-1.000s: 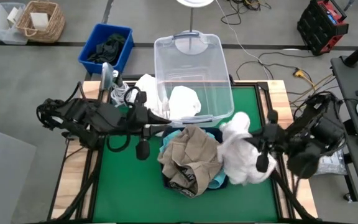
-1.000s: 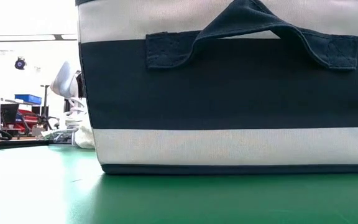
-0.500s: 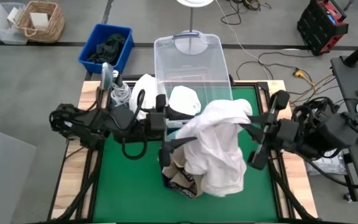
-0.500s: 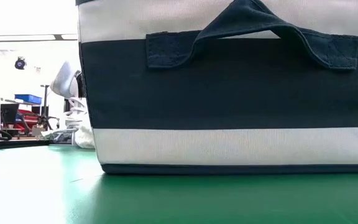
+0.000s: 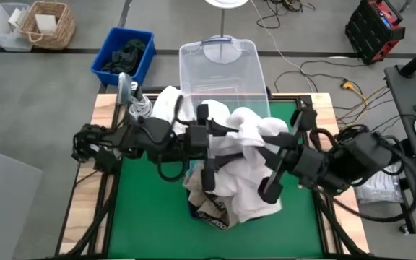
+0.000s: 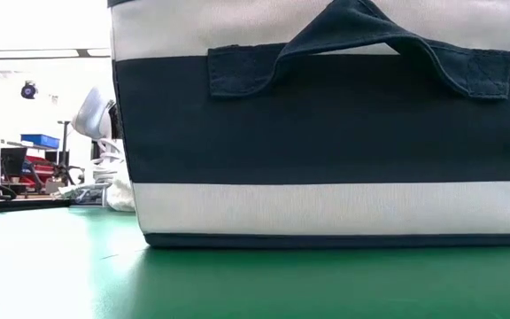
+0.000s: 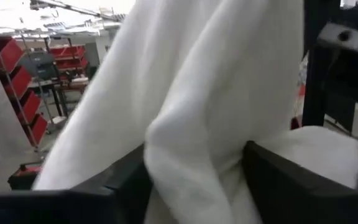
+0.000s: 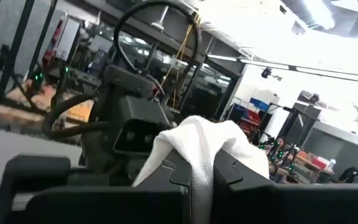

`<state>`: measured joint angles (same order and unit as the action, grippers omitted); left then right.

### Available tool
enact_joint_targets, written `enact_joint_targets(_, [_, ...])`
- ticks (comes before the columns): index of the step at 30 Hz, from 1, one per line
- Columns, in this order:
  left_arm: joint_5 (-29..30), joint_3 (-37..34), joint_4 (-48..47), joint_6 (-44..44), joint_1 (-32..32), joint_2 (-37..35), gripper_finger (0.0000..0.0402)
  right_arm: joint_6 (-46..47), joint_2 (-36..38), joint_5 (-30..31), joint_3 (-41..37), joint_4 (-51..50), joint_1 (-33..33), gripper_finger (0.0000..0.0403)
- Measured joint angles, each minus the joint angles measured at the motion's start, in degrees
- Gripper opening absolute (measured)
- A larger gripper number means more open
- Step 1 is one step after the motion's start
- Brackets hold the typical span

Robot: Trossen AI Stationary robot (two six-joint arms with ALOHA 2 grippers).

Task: Sort clothes
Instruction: Put the white shirt into the transparent laundry organizer

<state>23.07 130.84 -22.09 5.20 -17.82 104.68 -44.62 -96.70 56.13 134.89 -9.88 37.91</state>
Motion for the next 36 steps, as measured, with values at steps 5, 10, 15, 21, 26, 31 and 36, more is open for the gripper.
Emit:
enact_joint_targets(5, [0.37,1.48,0.47,1.52,-0.01,-0.71,0.0097,4.93,0.99,-1.04,0.07,2.01,-0.9,0.0009])
enact_joint_targets(10, [2.3,4.07,3.45,5.02,0.04,-0.79,0.0009,12.89,1.67,0.36,0.15,1.6,-1.77,0.0017])
enact_joint_targets(15, [5.03,3.93,8.47,10.35,0.96,-3.21,0.0001,10.73,3.13,8.44,0.15,1.12,-1.66,0.0056])
enact_joint_targets(21, [5.09,4.07,12.73,13.34,4.33,-6.2,0.0,10.12,4.72,18.6,0.15,-3.37,-1.43,0.012])
enact_joint_targets(26, [4.98,4.11,13.43,15.18,8.89,-8.25,0.0,8.13,5.62,18.9,0.15,-3.83,-2.32,0.0159])
enact_joint_targets(31, [4.67,4.14,5.27,12.11,12.45,-9.41,0.0,29.66,6.93,17.64,0.15,-30.66,-1.3,0.0194])
enact_joint_targets(36, [1.65,4.11,-11.91,8.87,12.61,-9.77,0.0,77.52,8.2,-1.93,-0.37,-75.71,-5.79,0.0227])
